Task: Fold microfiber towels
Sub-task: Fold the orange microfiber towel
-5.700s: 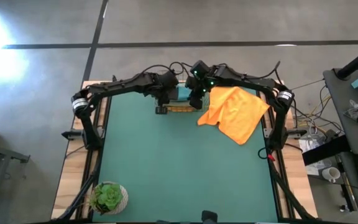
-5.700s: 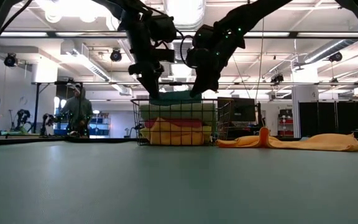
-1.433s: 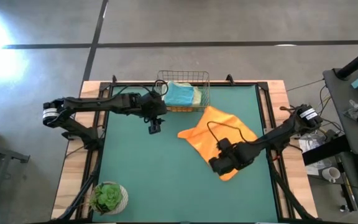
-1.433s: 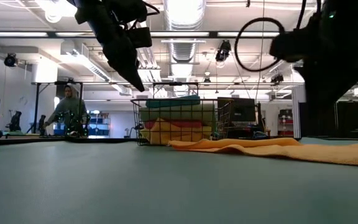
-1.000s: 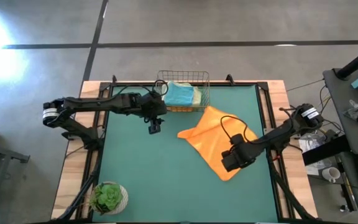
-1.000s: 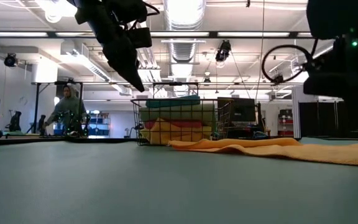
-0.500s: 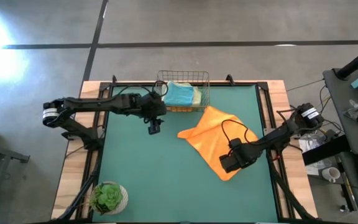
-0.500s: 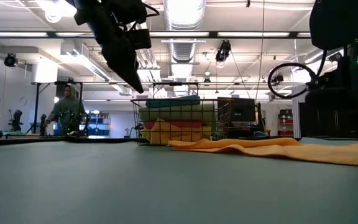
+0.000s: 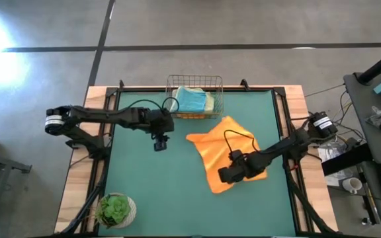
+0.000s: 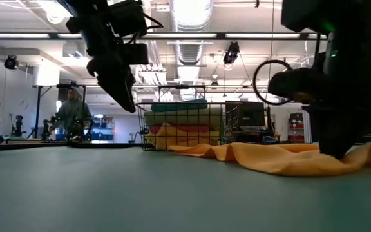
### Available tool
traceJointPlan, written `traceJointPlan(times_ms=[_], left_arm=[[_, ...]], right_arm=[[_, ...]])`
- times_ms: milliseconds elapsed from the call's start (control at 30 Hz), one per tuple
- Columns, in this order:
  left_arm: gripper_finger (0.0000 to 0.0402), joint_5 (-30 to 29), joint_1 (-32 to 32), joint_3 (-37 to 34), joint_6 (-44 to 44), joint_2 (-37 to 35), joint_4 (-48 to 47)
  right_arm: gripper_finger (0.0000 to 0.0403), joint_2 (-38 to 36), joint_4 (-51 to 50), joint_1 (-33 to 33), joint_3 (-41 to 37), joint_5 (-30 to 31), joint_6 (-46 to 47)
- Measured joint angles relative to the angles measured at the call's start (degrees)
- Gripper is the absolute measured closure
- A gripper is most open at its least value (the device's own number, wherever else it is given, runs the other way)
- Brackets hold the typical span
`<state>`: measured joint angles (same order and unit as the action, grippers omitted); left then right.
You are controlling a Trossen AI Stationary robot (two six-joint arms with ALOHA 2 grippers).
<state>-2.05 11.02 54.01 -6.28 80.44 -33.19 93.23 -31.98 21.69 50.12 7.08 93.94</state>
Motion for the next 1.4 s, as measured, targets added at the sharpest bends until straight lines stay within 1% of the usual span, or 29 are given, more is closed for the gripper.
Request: traceJointPlan(times_ms=[133, 333, 433, 567, 700, 833, 1133, 1300, 1400], left_arm=[[0.0234, 0.0, -1.7, -0.3, 0.0, 0.0, 0.0], [0.0234, 0.1, -3.7, -0.3, 0.1, 0.0, 1.6], [0.0234, 0.1, -4.7, -0.3, 0.2, 0.0, 2.2], [0.0234, 0.1, -6.4, -0.3, 0.3, 0.0, 2.8], [0.0234, 0.1, -8.1, -0.3, 1.5, 0.0, 3.3], [0.0234, 0.1, -9.8, -0.3, 1.6, 0.0, 5.7], [0.0234, 0.2, -15.0, -0.3, 1.7, 0.0, 11.1], [0.0234, 0.2, -18.2, -0.3, 5.3, 0.0, 13.9], [0.0234, 0.2, -20.2, -0.3, 6.0, 0.0, 15.2]], right_arm=[[0.0394, 5.0, 5.8, -2.6, 3.8, 0.4, -4.4], [0.0394, 11.3, 7.4, -5.8, 12.1, 0.2, -13.4], [0.0394, 13.3, 7.5, -7.2, 16.1, 0.2, -18.4], [0.0394, 13.7, 7.4, -8.7, 19.3, 0.2, -24.1], [0.0394, 12.5, 6.7, -9.5, 20.3, 0.5, -27.5], [0.0394, 10.2, 7.0, -9.2, 20.5, 0.6, -28.6], [0.0394, 4.6, 6.8, -6.9, 20.5, 2.2, -33.8], [0.0394, 0.9, 5.3, -5.6, 20.6, 2.1, -38.2], [0.0394, -1.2, 3.3, -3.5, 20.6, 2.1, -40.9]])
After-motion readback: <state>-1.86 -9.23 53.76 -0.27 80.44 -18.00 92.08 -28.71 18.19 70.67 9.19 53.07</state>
